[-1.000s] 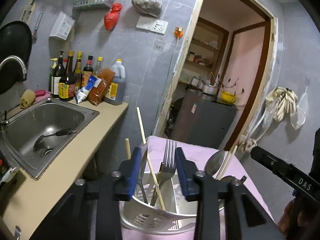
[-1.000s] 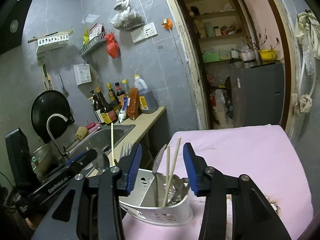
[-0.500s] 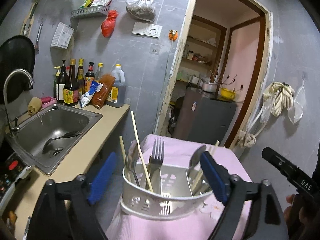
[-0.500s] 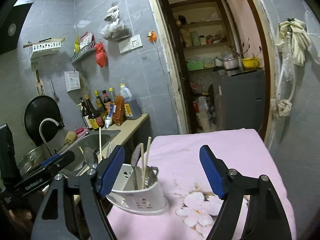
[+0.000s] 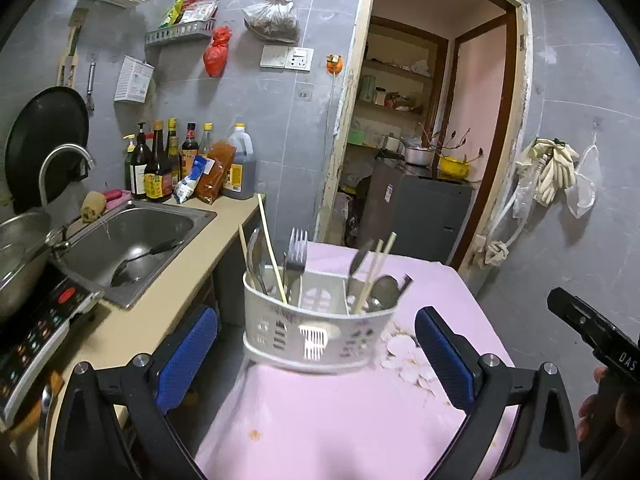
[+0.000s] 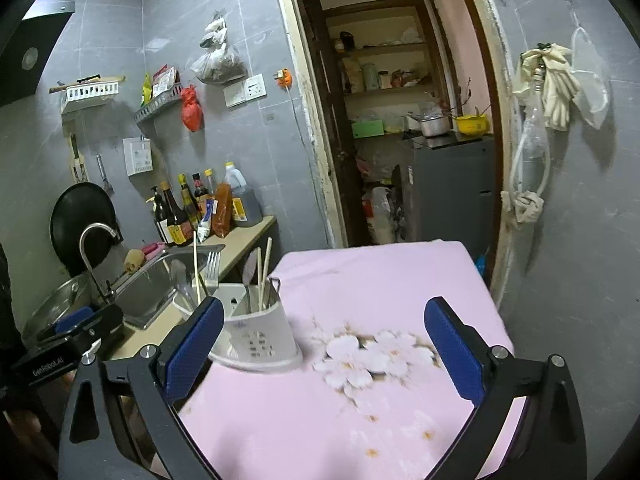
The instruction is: Organize utensils
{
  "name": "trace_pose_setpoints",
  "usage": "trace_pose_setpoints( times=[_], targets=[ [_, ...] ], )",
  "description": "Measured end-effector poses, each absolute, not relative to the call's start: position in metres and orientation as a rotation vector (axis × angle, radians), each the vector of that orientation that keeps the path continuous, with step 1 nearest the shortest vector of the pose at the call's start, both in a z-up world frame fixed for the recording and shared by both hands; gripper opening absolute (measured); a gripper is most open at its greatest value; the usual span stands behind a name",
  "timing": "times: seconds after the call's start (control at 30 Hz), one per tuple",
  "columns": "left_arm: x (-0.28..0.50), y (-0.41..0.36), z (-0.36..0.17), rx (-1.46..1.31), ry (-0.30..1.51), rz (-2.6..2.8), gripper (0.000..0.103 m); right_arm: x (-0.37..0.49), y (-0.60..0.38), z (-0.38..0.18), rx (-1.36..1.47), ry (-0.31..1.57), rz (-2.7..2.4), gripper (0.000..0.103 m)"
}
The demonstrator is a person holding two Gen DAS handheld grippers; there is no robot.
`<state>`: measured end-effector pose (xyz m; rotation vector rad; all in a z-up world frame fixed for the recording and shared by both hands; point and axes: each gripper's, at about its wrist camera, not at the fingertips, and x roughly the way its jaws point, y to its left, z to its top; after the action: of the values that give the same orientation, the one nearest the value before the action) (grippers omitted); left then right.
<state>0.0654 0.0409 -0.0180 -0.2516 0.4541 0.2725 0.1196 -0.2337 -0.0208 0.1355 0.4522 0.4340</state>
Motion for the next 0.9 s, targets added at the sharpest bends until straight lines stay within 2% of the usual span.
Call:
trace_pose_setpoints(
  times=[0.47,0.9],
  targets=[
    [0.004,0.001,-0.016,-0.23,0.48,0.284,0.1,0.049,-0.295,-0.022,0.092,0.471,0.406,0.099],
    [-0.02,-0.013,-0.026,-0.16,0.489,0.195,0.1,0.017,-0.303,-0.032,0.063,0.5,0.312,0.099]
  ],
)
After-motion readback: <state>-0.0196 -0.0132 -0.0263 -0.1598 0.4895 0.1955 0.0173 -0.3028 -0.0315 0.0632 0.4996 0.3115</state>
